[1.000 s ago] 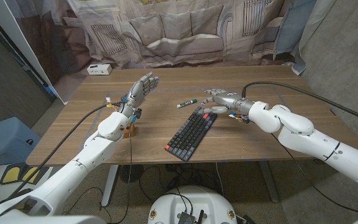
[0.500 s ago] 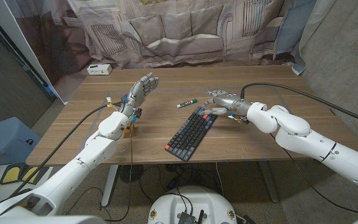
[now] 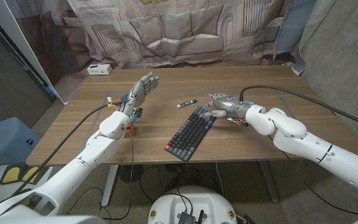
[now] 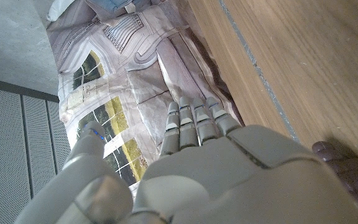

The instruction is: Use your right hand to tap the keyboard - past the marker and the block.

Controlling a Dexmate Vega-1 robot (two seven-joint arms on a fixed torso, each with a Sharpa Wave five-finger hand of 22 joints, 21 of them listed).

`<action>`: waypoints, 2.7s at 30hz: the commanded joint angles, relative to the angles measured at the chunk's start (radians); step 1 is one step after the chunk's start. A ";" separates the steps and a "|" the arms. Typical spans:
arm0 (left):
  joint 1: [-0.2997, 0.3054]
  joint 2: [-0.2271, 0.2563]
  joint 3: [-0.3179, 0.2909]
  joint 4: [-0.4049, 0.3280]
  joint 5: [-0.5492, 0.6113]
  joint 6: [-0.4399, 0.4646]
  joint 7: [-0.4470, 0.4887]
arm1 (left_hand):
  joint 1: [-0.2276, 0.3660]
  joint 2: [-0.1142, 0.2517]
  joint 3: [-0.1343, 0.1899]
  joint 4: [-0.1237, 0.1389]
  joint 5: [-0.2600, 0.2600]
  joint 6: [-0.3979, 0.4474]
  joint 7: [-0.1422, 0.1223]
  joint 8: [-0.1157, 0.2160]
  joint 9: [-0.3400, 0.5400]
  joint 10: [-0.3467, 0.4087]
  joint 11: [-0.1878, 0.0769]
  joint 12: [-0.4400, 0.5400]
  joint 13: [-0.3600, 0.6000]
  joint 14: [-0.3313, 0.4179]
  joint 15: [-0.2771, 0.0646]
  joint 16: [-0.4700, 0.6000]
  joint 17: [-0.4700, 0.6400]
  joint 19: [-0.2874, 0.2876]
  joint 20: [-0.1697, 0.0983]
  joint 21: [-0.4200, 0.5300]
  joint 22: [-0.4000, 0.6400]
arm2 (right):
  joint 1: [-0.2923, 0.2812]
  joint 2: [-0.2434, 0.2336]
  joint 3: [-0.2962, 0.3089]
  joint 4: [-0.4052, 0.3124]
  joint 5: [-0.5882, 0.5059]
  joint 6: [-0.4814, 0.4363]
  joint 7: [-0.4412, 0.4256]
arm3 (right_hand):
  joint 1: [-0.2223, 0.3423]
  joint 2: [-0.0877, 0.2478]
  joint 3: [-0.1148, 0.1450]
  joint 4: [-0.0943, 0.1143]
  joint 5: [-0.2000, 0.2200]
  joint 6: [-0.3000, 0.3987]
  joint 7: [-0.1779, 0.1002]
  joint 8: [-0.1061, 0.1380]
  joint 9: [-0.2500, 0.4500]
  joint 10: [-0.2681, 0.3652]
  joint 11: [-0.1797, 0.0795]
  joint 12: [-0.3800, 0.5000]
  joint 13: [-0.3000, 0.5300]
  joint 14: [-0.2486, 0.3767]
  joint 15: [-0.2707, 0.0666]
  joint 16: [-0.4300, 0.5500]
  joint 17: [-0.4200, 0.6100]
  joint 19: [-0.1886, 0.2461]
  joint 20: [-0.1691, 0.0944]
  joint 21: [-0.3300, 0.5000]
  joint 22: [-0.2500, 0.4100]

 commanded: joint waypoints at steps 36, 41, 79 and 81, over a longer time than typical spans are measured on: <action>0.023 -0.012 -0.005 -0.018 0.006 -0.018 0.032 | 0.006 0.010 0.009 -0.003 -0.001 0.034 0.002 0.003 0.003 0.027 -0.011 0.003 0.006 0.025 -0.010 0.004 0.003 0.019 0.000 0.001 0.004 | 0.022 0.016 -0.060 0.066 -0.051 0.002 0.011 | -0.010 0.020 0.007 0.008 -0.002 0.053 -0.016 0.015 0.005 -0.100 -0.002 0.008 0.003 -0.222 -0.010 0.007 0.003 -0.163 -0.014 0.005 0.003; 0.027 -0.011 -0.006 -0.021 0.006 -0.018 0.034 | 0.007 0.011 0.010 -0.003 -0.001 0.034 0.001 0.003 0.003 0.028 -0.011 0.002 0.006 0.026 -0.010 0.004 0.003 0.019 0.000 0.001 0.004 | 0.022 0.017 -0.060 0.069 -0.048 0.001 0.012 | -0.010 0.020 0.007 0.008 -0.003 0.060 -0.018 0.016 0.005 -0.097 -0.002 0.011 0.003 -0.217 -0.010 0.010 0.003 -0.157 -0.014 0.008 0.003; 0.036 -0.006 -0.010 -0.024 0.003 -0.020 0.030 | 0.008 0.014 0.011 -0.003 -0.001 0.037 0.001 -0.001 0.003 0.030 -0.012 -0.002 0.006 0.026 -0.008 0.001 0.003 0.017 0.004 -0.002 0.004 | 0.018 0.027 -0.080 0.072 -0.061 -0.047 0.041 | -0.009 0.019 0.008 0.004 -0.002 0.172 -0.008 0.043 0.005 -0.062 -0.011 0.024 0.003 -0.197 -0.015 0.019 0.004 -0.146 -0.014 0.011 0.003; 0.037 -0.005 -0.010 -0.025 0.003 -0.018 0.031 | 0.008 0.014 0.011 -0.003 -0.001 0.037 0.000 -0.001 0.003 0.030 -0.013 -0.002 0.006 0.026 -0.007 0.001 0.003 0.017 0.003 -0.002 0.004 | 0.018 0.025 -0.080 0.072 -0.064 -0.046 0.037 | -0.009 0.019 0.008 0.004 -0.002 0.173 -0.009 0.043 0.005 -0.063 -0.011 0.023 0.003 -0.198 -0.014 0.019 0.004 -0.150 -0.014 0.009 0.003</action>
